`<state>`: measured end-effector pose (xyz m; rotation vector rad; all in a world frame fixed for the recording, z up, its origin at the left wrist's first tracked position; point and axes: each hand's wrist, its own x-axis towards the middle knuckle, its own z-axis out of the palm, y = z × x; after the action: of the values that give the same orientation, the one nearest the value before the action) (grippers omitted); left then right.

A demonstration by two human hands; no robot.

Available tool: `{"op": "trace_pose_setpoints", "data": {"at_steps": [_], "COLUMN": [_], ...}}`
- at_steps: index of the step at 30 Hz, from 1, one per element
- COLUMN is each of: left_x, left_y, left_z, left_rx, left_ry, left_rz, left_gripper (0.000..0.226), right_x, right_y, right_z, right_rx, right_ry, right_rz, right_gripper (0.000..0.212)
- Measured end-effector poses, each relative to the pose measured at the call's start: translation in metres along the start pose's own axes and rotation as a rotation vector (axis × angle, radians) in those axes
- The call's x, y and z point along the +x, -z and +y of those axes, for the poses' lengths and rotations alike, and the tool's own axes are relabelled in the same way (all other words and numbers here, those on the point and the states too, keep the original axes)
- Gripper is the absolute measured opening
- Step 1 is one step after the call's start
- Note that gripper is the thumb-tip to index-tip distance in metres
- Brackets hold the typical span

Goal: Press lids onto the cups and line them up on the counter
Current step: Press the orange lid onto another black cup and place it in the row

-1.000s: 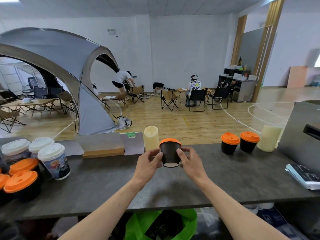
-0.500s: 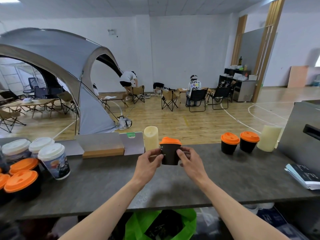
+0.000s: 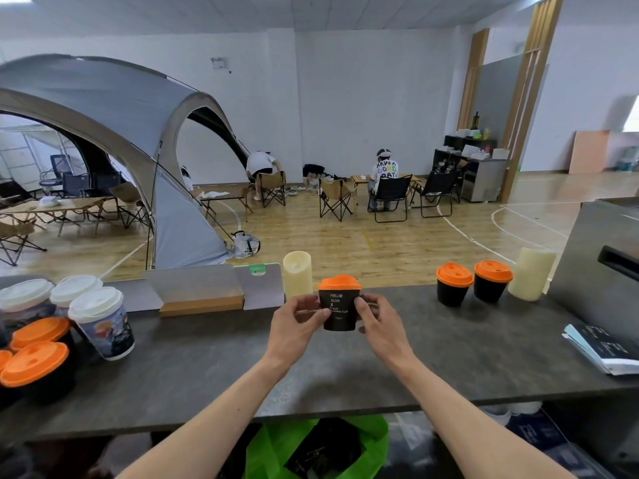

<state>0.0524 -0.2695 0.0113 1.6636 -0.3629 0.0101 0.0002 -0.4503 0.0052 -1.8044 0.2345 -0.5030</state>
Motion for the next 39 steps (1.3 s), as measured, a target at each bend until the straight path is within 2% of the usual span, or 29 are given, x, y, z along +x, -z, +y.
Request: {"op": "trace_pose_setpoints", "data": {"at_steps": [5, 10, 15, 22, 27, 33, 39], "left_x": [0.001, 0.007, 0.018, 0.040, 0.066, 0.101, 0.115], "left_y": [-0.007, -0.018, -0.038, -0.088, -0.137, -0.187, -0.207], "left_z": [-0.002, -0.005, -0.009, -0.012, -0.021, -0.030, -0.029], "left_rx": [-0.012, -0.003, 0.074, 0.281, 0.322, 0.389, 0.380], "left_ry": [0.016, 0.015, 0.022, -0.026, -0.008, 0.001, 0.047], "left_rz": [0.000, 0.014, -0.052, -0.229, -0.298, -0.361, -0.412], "left_gripper": [0.041, 0.040, 0.030, 0.059, 0.063, 0.067, 0.072], "right_x": [0.004, 0.008, 0.013, 0.030, 0.050, 0.081, 0.109], "right_y": [0.007, 0.016, 0.032, 0.063, 0.097, 0.128, 0.139], "right_z": [0.006, 0.009, 0.015, 0.037, 0.055, 0.072, 0.076], "right_rx": [-0.049, -0.100, -0.201, -0.263, -0.333, -0.351, -0.371], "right_ry": [0.021, 0.054, 0.099, 0.122, 0.057, -0.063, -0.116], "right_rz": [-0.001, -0.003, 0.004, -0.067, -0.078, -0.186, -0.210], "right_gripper": [0.021, 0.039, 0.032, 0.035, 0.046, 0.061, 0.058]}}
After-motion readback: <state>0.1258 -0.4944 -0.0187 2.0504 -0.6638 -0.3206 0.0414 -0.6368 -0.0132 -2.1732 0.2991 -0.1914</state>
